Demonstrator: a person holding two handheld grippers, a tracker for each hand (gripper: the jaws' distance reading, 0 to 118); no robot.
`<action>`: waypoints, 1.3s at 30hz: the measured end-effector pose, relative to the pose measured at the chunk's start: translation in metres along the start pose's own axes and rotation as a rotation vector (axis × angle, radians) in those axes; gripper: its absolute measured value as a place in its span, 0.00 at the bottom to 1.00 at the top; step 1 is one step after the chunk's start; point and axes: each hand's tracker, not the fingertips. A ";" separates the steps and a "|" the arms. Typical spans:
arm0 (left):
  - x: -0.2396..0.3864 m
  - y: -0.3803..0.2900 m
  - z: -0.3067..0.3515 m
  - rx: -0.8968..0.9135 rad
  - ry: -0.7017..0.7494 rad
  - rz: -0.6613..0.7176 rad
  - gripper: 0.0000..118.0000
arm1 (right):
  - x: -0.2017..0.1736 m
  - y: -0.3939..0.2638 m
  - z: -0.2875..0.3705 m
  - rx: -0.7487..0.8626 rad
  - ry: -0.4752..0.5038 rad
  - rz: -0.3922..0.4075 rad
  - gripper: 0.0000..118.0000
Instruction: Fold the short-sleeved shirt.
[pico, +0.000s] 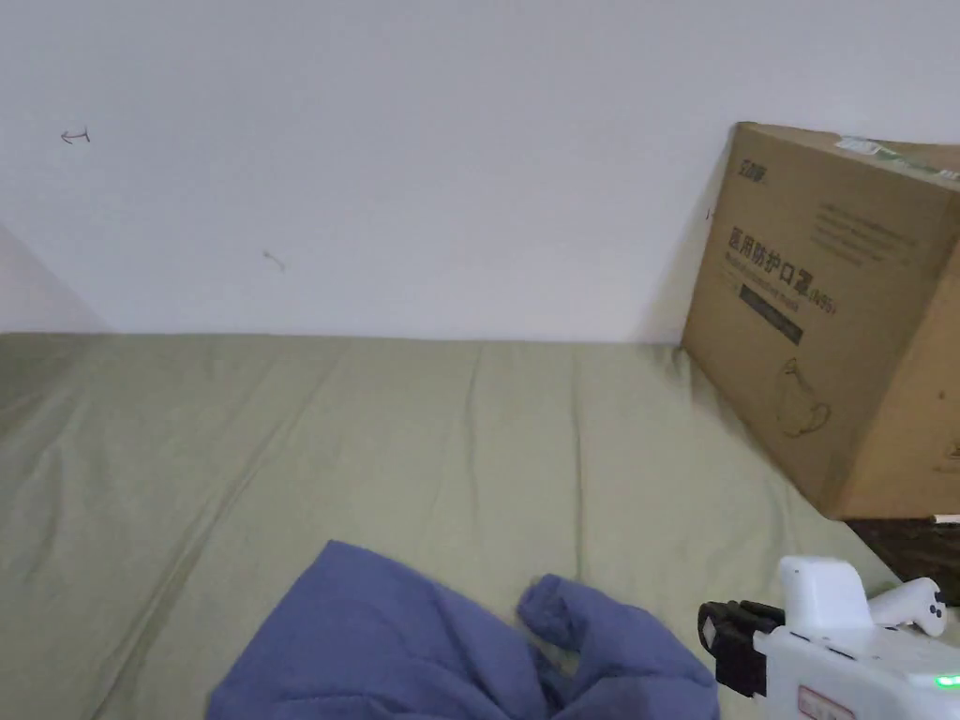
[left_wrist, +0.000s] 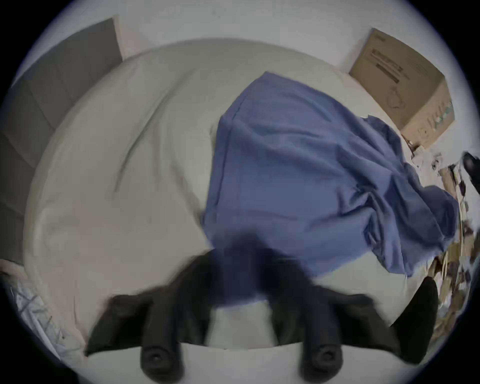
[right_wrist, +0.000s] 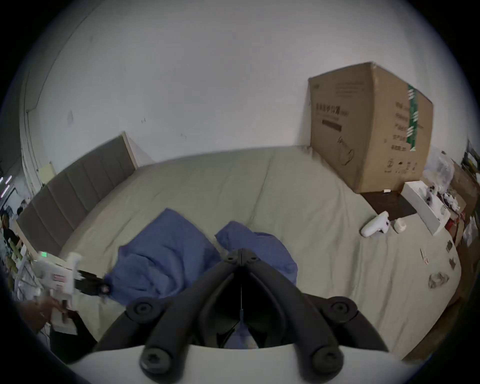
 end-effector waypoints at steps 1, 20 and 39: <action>-0.001 -0.003 0.005 0.010 -0.030 0.018 0.04 | 0.007 0.006 -0.016 -0.030 -0.007 0.012 0.00; -0.043 0.007 0.074 0.130 -0.081 0.133 0.04 | 0.067 0.013 -0.143 -0.590 0.068 -0.081 0.02; -0.109 0.199 0.297 0.540 0.058 0.022 0.04 | 0.055 0.215 0.097 -0.024 -0.007 0.010 0.02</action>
